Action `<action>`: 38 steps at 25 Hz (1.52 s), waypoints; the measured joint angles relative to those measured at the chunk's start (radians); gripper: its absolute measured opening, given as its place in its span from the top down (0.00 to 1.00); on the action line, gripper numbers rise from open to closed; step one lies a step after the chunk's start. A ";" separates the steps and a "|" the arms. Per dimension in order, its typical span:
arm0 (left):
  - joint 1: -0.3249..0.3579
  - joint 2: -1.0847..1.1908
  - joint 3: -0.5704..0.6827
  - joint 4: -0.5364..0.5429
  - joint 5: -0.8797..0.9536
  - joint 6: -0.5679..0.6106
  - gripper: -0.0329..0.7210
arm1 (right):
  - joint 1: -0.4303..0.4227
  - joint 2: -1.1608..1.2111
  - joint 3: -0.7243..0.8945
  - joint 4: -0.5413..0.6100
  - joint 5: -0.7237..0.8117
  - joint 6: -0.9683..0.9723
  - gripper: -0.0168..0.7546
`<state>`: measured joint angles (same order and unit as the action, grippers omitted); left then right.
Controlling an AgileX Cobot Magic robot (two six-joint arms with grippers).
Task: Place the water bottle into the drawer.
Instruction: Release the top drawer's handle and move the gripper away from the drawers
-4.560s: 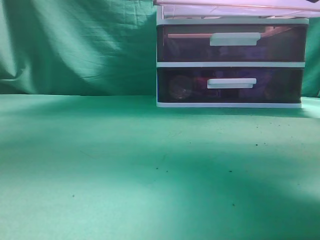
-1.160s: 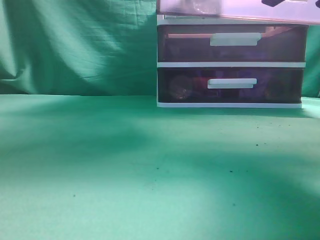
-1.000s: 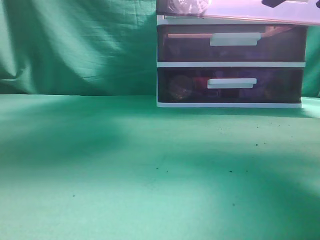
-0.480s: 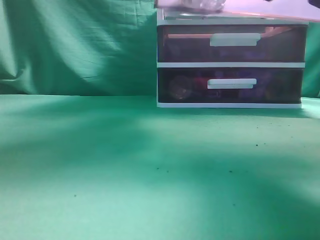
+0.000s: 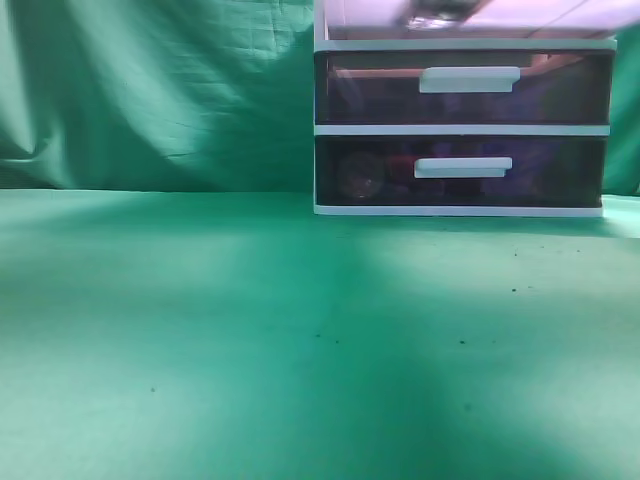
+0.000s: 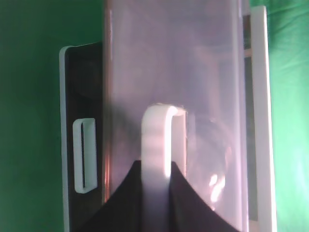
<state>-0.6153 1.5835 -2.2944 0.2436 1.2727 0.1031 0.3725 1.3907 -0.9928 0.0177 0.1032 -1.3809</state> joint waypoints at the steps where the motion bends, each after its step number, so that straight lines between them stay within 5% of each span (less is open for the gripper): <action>1: 0.000 -0.029 0.078 -0.010 0.002 -0.001 0.96 | 0.000 0.018 -0.020 0.005 0.012 -0.007 0.87; 9: 0.000 -0.451 0.848 -0.101 -0.316 -0.116 0.96 | -0.072 0.184 -0.196 0.001 0.025 -0.038 0.87; 16: 0.000 -0.752 1.288 -0.283 -0.500 -0.132 0.96 | -0.120 0.345 -0.324 -0.052 -0.090 -0.050 0.87; 22: 0.000 -0.851 1.385 -0.323 -0.520 -0.132 0.96 | -0.129 0.489 -0.439 -0.077 -0.216 -0.044 0.87; 31: 0.000 -0.853 1.389 -0.343 -0.520 -0.132 0.96 | -0.129 0.504 -0.477 -0.081 -0.193 -0.012 0.87; 38: 0.000 -0.853 1.389 -0.273 -0.524 -0.132 0.96 | -0.112 0.475 -0.482 -0.059 -0.045 0.124 0.43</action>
<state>-0.6153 0.7302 -0.9050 -0.0298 0.7485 -0.0286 0.2601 1.8661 -1.4745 -0.0416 0.0579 -1.2565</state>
